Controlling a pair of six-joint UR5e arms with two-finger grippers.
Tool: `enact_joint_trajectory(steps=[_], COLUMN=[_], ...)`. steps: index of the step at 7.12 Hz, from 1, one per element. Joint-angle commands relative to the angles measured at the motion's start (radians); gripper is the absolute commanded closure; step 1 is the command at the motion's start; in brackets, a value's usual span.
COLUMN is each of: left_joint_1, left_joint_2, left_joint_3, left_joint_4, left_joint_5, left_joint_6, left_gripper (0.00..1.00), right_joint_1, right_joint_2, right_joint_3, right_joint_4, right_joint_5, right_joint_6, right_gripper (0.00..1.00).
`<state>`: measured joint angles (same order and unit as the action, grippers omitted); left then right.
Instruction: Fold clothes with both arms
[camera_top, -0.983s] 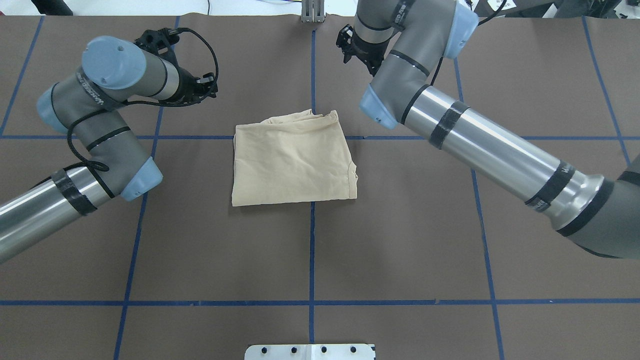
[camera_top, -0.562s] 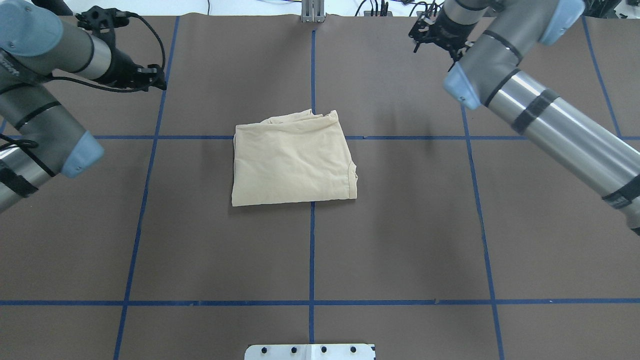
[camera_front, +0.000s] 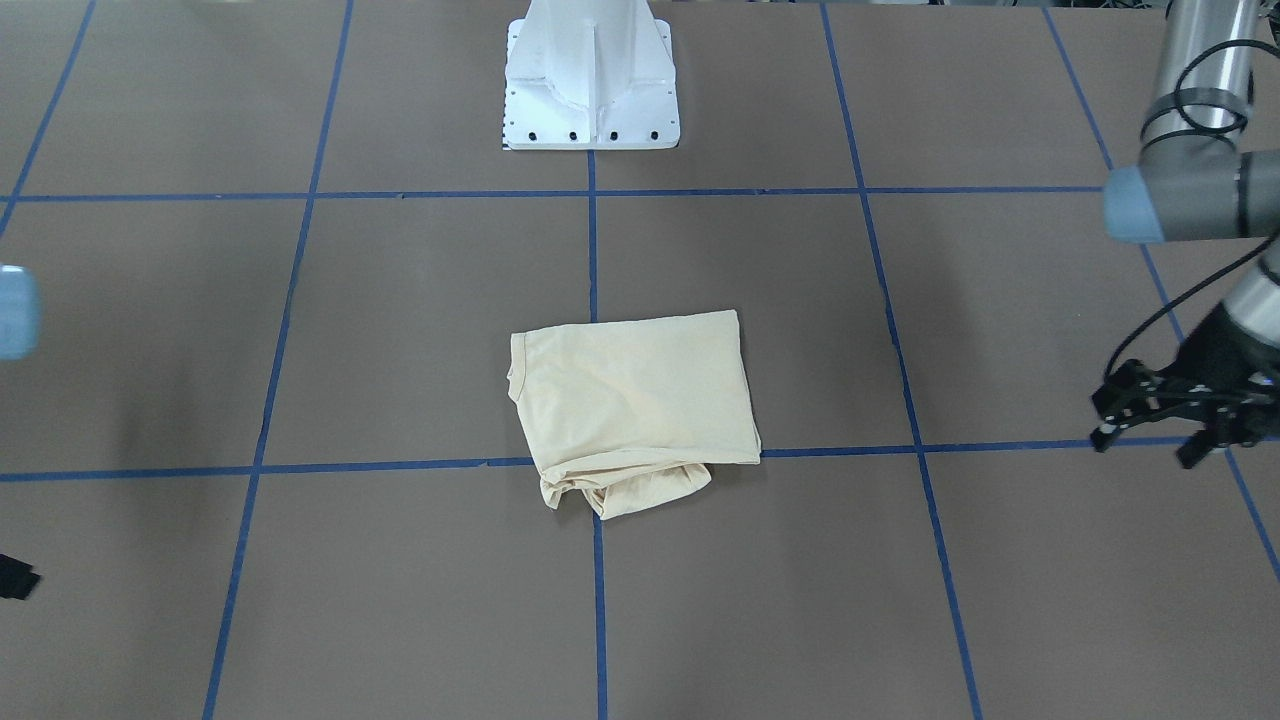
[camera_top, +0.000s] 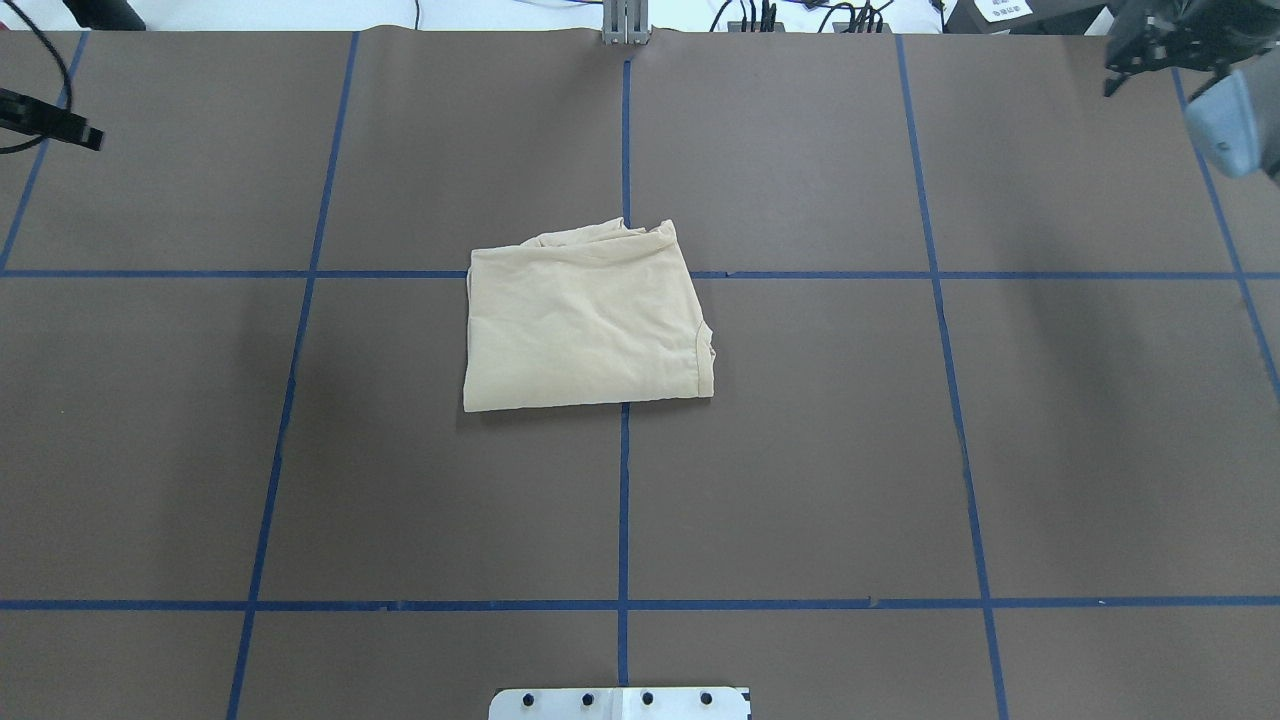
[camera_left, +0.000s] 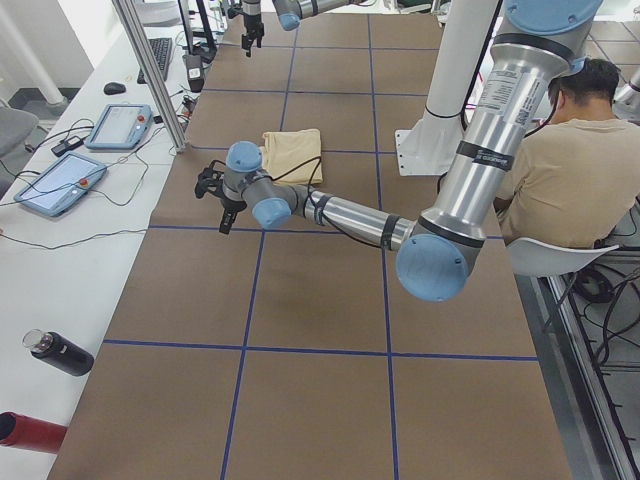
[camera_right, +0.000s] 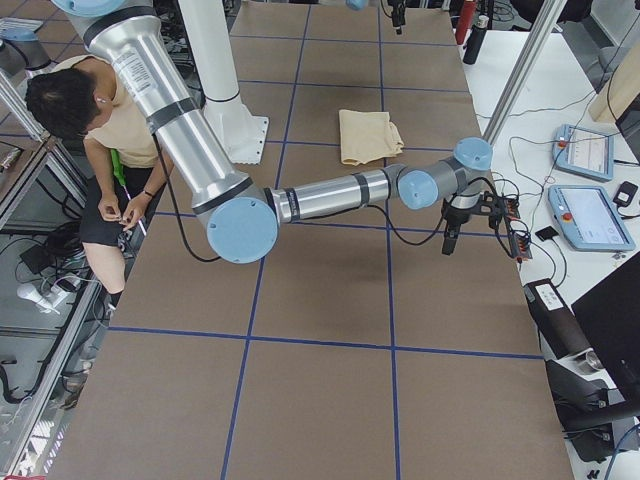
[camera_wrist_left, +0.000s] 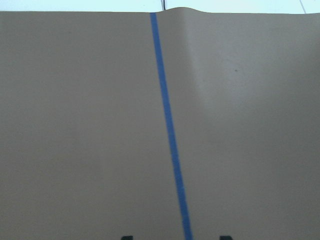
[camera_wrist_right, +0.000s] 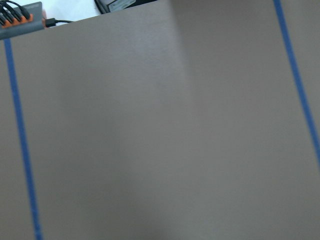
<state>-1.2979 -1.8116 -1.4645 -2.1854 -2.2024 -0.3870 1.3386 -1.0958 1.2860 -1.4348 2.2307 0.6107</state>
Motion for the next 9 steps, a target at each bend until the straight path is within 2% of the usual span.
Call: enact_joint_trajectory(steps=[1,3,5,9], left_joint_1=[-0.156,-0.256,-0.258,-0.256], left_joint_2=[0.064,0.096,0.130,0.140], left_joint_3=[0.051,0.098,0.096,0.063], left_joint_4=[0.004,0.007,0.000,-0.004], left_joint_5=[-0.046,-0.102,-0.102,-0.099], left_joint_6=[0.274,0.440,0.448,0.438], left_gripper=[0.00,0.00,0.00,0.00], right_joint_1=[0.149,0.236,0.241,0.238], right_joint_2=[-0.183,-0.301,-0.351,-0.372], right_joint_3=[0.094,0.120,0.170,0.168], right_joint_4=[-0.102,-0.105,-0.104,-0.090], right_joint_5=[0.035,0.090,0.089,0.089], right_joint_6=[-0.398,-0.618,-0.652,-0.651], right_gripper=[0.00,0.00,0.00,0.00])
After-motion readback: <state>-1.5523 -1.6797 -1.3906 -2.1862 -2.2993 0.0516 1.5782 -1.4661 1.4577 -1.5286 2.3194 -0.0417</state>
